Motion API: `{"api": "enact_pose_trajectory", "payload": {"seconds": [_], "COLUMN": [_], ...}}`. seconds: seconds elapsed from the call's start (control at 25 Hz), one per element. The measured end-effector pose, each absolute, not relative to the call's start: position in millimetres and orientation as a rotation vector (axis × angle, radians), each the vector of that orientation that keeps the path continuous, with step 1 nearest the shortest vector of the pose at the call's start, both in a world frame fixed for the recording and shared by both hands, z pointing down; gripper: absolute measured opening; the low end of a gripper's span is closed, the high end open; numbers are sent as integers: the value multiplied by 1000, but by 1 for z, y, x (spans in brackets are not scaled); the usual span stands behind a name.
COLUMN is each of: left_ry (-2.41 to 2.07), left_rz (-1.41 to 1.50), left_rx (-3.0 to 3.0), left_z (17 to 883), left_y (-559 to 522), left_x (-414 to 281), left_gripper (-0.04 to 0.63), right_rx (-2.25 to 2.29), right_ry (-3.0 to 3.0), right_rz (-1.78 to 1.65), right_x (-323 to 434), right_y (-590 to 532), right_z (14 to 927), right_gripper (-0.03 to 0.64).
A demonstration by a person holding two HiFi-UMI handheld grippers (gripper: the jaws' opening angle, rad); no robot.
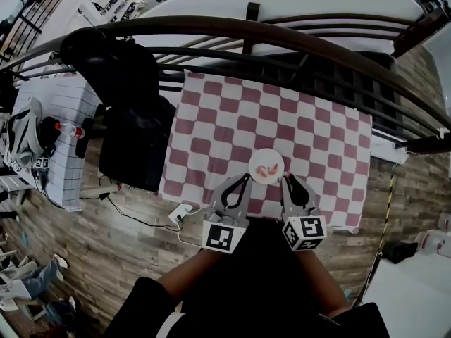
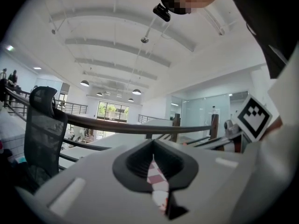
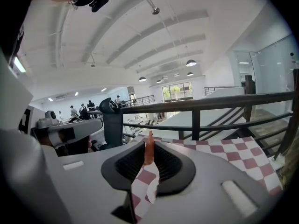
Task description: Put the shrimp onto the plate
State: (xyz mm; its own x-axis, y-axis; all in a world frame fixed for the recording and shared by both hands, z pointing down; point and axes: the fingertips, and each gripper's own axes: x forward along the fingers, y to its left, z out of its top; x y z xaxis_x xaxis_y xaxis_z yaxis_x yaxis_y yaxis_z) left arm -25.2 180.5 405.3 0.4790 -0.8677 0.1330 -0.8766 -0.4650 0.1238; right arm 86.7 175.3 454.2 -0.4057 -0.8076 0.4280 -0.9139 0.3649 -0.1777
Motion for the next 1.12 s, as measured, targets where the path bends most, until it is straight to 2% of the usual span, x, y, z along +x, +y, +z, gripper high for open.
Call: {"api": "enact_pose_trajectory", "payload": {"seconds": [1.12], "left_ry": [-1653], "left_rz": [219], "left_rx": [2441], "left_z": [446], "left_y": [122], "left_x": [-22], "left_gripper": [8], "right_rx": [1179], "right_ry": [-2192], "right_rz": [629], "right_x": [80], "right_y": [110], "right_z": [601], "right_gripper": [63]}}
